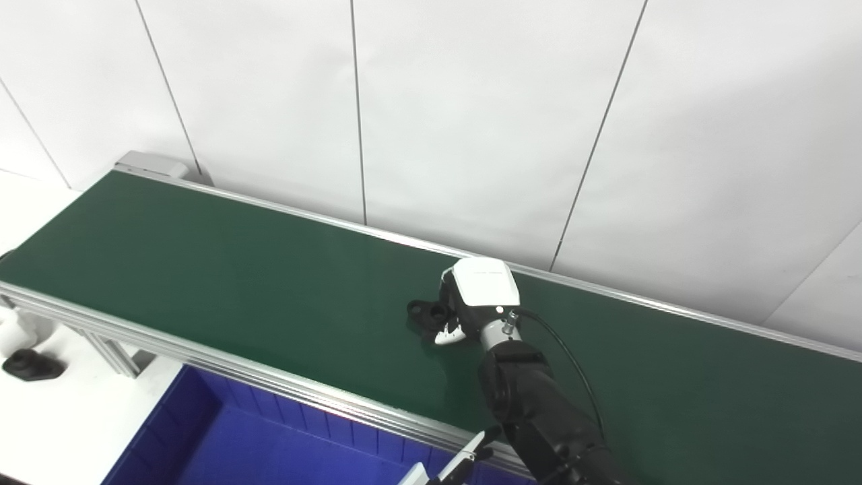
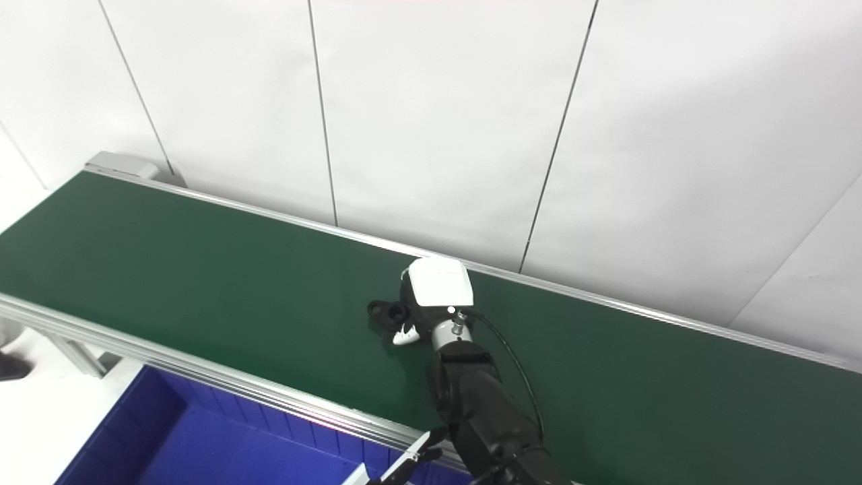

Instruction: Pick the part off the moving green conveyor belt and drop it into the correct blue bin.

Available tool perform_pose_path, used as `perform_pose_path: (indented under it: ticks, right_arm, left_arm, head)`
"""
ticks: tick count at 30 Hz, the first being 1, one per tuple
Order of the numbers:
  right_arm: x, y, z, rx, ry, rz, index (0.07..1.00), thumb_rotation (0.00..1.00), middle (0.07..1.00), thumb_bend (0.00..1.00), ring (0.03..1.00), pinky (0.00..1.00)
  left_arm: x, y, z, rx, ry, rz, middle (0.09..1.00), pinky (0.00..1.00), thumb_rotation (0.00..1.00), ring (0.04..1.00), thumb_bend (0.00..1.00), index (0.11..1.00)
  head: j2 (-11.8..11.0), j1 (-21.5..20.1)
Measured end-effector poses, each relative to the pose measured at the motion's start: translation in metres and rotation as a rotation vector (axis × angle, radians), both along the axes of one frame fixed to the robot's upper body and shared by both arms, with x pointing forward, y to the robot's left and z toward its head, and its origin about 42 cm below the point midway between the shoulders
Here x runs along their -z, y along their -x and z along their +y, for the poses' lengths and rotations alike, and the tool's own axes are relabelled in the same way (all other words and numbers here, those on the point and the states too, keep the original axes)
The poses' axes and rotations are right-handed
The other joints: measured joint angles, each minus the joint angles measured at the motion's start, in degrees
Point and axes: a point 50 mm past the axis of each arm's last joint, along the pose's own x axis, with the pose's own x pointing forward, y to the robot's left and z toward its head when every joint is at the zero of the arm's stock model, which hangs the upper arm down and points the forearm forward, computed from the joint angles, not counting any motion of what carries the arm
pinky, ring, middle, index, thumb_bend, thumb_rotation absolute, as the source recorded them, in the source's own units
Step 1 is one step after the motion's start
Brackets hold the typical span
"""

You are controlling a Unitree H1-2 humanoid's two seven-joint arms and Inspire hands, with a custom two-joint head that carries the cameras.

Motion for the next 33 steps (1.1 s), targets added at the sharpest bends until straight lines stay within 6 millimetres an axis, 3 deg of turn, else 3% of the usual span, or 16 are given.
perform_pose_path:
  ticks: [3, 12, 14, 17, 18, 21, 25, 27, 30, 32, 33]
  right_arm:
    - [0.001, 0.000, -0.002, -0.004, 0.009, -0.014, 0.481, 0.00, 0.457, 0.53, 0.159, 0.09]
    - [0.004, 0.004, -0.014, 0.009, -0.023, -0.040, 0.479, 0.00, 0.469, 0.53, 0.147, 0.08]
    - [0.004, 0.006, -0.019, 0.013, -0.036, -0.039, 0.495, 0.00, 0.409, 0.52, 0.173, 0.10]
    - [0.004, 0.007, -0.026, 0.021, -0.053, -0.031, 0.492, 0.00, 0.411, 0.52, 0.173, 0.10]
    - [0.004, 0.008, -0.029, 0.025, -0.060, -0.028, 0.483, 0.09, 0.317, 0.51, 0.165, 0.09]
    - [0.000, 0.011, -0.037, 0.032, -0.085, -0.012, 0.479, 0.15, 0.276, 0.50, 0.179, 0.11]
    - [-0.013, 0.028, -0.059, 0.029, -0.152, 0.000, 0.482, 0.15, 0.324, 0.50, 0.228, 0.15]
    - [-0.021, 0.035, -0.072, 0.035, -0.174, -0.005, 0.478, 0.15, 0.296, 0.50, 0.209, 0.14]
    - [-0.044, 0.042, -0.094, 0.079, -0.209, -0.052, 0.481, 0.15, 0.280, 0.50, 0.202, 0.14]
    - [-0.059, 0.051, -0.104, 0.083, -0.225, -0.084, 0.481, 0.15, 0.286, 0.50, 0.208, 0.14]
    - [-0.066, 0.059, -0.110, 0.079, -0.230, -0.103, 0.481, 0.15, 0.292, 0.50, 0.210, 0.14]
  left_arm:
    - [0.000, 0.000, 0.000, 0.000, 0.000, 0.000, 1.000, 0.70, 0.84, 0.932, 0.85, 1.000]
    - [0.000, 0.001, 0.000, -0.003, 0.000, 0.004, 1.000, 0.75, 0.82, 0.961, 0.83, 1.000]
    - [0.000, 0.001, 0.000, -0.006, -0.002, 0.010, 1.000, 0.78, 0.83, 0.970, 0.84, 1.000]
    - [-0.001, 0.003, 0.002, -0.015, -0.009, 0.026, 1.000, 0.77, 0.84, 0.955, 0.85, 1.000]
    - [-0.001, 0.003, 0.002, -0.017, -0.010, 0.029, 1.000, 0.76, 0.84, 0.940, 0.85, 1.000]
    - [-0.002, 0.004, 0.002, -0.019, -0.008, 0.029, 1.000, 0.75, 0.85, 0.925, 0.87, 1.000]
    - [-0.007, 0.008, 0.003, -0.031, 0.019, 0.035, 1.000, 0.82, 0.84, 0.966, 0.90, 1.000]
    - [-0.013, 0.011, 0.002, -0.035, 0.041, 0.039, 1.000, 0.84, 0.83, 0.973, 0.93, 1.000]
    - [-0.011, 0.013, 0.003, -0.045, 0.055, 0.080, 1.000, 0.92, 0.83, 0.993, 0.92, 1.000]
    - [-0.010, 0.013, 0.003, -0.052, 0.070, 0.093, 1.000, 0.93, 0.83, 0.994, 0.91, 1.000]
    - [-0.010, 0.013, 0.004, -0.059, 0.080, 0.099, 1.000, 0.94, 0.84, 0.995, 0.90, 1.000]
  head:
    - [0.0, -0.1]
    - [0.0, -1.1]
    - [0.1, -1.6]
    - [0.1, -3.2]
    - [0.1, -3.3]
    - [0.3, -5.3]
    - [1.0, -7.6]
    - [1.8, -9.5]
    - [2.3, -13.8]
    - [2.3, -13.8]
    - [2.4, -15.8]
